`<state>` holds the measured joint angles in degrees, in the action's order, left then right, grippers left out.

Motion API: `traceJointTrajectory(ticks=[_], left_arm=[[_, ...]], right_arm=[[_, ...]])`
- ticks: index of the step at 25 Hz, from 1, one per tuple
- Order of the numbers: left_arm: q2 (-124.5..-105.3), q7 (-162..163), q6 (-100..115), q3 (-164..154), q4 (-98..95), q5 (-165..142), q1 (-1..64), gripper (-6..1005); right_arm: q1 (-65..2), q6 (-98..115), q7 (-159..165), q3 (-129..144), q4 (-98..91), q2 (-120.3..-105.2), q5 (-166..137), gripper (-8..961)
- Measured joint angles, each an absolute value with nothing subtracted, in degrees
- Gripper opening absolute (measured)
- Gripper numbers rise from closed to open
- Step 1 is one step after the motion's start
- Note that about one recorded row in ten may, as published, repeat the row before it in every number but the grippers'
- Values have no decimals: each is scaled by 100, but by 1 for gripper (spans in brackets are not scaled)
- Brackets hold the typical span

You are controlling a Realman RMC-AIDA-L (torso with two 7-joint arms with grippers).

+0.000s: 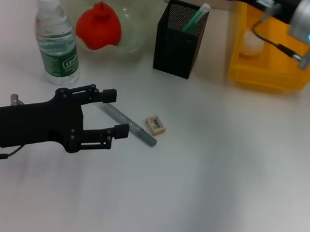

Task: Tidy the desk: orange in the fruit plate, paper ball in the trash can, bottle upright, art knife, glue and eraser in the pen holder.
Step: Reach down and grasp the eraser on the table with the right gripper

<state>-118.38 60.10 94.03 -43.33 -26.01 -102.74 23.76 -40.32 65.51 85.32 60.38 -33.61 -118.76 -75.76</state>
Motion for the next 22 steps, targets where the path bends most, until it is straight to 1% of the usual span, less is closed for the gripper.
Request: traceJointTrajectory(ticks=[1,2,3,4,5,6,7,9,10,11,12,14,15,16,17,19,20,21,22], left_arm=[[-11838,6010,9403,-4333,-2601,-10274,2376,811],[-11834,6015,9421,-4324,-2601,-10274,2371,811],[-11834,6015,9421,-4324,-2601,-10274,2371,811],[-11831,6021,9445,-4312,-2601,-10275,2367,811],[-11828,6028,9499,-4285,-2601,-10274,2366,811],[-11828,6028,9499,-4285,-2601,-10274,2366,811],[-11826,6030,9522,-4273,-2601,-10275,2366,811],[-11822,6030,9552,-4250,-2604,-10274,2365,810],[-11821,6030,9562,-4236,-2607,-10274,2364,810],[-11821,6030,9562,-4236,-2607,-10274,2364,810],[-11818,6030,9573,-4221,-2609,-10275,2364,810],[-11815,6030,9573,-4217,-2609,-10275,2364,810],[-11813,6030,9565,-4214,-2610,-10275,2364,810],[-11813,6030,9565,-4214,-2610,-10275,2364,810],[-11810,6030,9559,-4213,-2609,-10275,2364,810],[-11806,6033,9556,-4212,-2604,-10275,2364,810],[-11803,6037,9554,-4211,-2601,-10275,2364,811],[-11803,6042,9544,-4210,-2601,-10275,2364,811],[-11803,6042,9535,-4210,-2601,-10275,2364,811]], right_arm=[[-4032,6551,8532,6038,-3361,-11876,-7576,733],[-3748,7131,8643,6038,-3757,-11806,-7576,744],[-3748,7131,8643,6038,-3757,-11806,-7576,755],[-3645,7352,8705,6037,-3888,-11767,-7578,766],[-3468,7813,8879,6039,-4131,-11658,-7587,777],[-3468,7813,8879,6039,-4131,-11658,-7587,775],[-3437,8011,8942,6048,-4178,-11589,-7616,773],[-3419,8488,9064,6057,-4226,-11435,-7764,768],[-3472,8894,9164,6049,-4278,-11310,-8068,766],[-3472,8894,9164,6049,-4278,-11310,-8068,764],[-3579,9190,9324,6032,-4434,-11235,-8675,762],[-3652,9263,9419,6030,-4538,-11212,-9020,758],[-3849,9289,9646,6026,-4670,-11192,-9800,756],[-3849,9289,9646,6026,-4670,-11192,-9800,754],[-4103,9239,9800,6026,-4682,-11190,-10433,751],[-4230,9202,9848,6026,-4666,-11193,-10705,747],[-4536,9044,9887,6037,-4557,-11242,-11285,745],[-4536,9044,9887,6037,-4557,-11242,-11285,743],[-4801,8818,9888,6066,-4415,-11352,-11827,741]])
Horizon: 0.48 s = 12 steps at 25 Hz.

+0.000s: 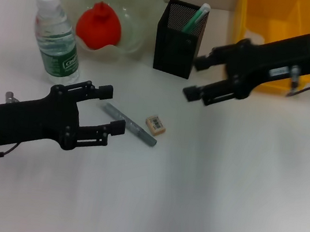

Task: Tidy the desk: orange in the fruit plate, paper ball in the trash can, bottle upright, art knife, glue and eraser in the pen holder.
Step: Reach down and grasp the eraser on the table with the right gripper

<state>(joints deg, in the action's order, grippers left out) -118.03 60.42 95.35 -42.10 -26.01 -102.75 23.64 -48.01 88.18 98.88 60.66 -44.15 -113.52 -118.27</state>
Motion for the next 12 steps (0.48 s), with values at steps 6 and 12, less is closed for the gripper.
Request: traceJointTrajectory(ticks=[6,12], left_arm=[[-11805,6007,9517,-4209,-2617,-10276,2364,810],[-11813,5989,9516,-4204,-2623,-10275,2379,811]], right_arm=[[-5305,8211,9582,6107,-4072,-11753,-12862,728],[-5643,7695,9299,6694,-3595,-11936,-13187,715]])
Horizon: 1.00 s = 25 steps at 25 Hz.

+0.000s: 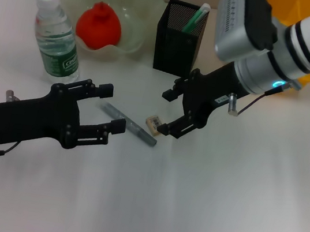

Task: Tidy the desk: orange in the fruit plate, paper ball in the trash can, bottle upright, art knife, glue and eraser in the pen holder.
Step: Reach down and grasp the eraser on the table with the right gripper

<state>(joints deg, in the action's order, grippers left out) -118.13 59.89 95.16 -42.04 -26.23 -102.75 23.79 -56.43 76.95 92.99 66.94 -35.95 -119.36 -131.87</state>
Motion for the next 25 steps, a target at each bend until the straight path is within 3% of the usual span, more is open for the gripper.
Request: traceJointTrajectory(ticks=[25], left_arm=[[-11821,6038,9500,-4040,-2627,-10274,2406,811]], right_arm=[[-5847,5861,8932,8396,-2593,-11988,-11973,662]])
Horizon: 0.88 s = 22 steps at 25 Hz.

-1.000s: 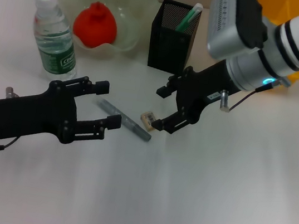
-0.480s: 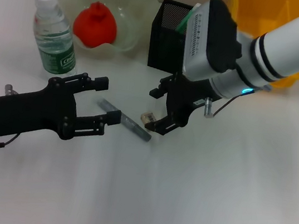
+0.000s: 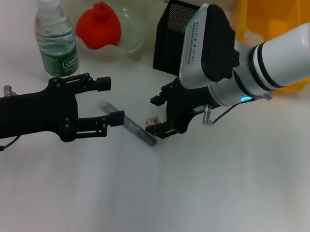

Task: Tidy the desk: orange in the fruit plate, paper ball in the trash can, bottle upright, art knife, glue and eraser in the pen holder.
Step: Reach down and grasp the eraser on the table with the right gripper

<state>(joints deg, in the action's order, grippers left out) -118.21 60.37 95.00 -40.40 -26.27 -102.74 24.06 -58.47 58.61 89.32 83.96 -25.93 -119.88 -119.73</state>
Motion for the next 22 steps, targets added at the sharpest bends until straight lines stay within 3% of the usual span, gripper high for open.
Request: traceJointTrajectory(ticks=[20,22], left_arm=[[-11821,6047,9544,-4034,-2651,-10213,2408,810],[-11821,6047,9545,-4034,-2654,-10212,2410,810]], right_arm=[[-5871,5702,9268,8484,-2365,-11988,-11768,600],[-5874,5703,9291,8484,-2327,-11988,-11768,557]])
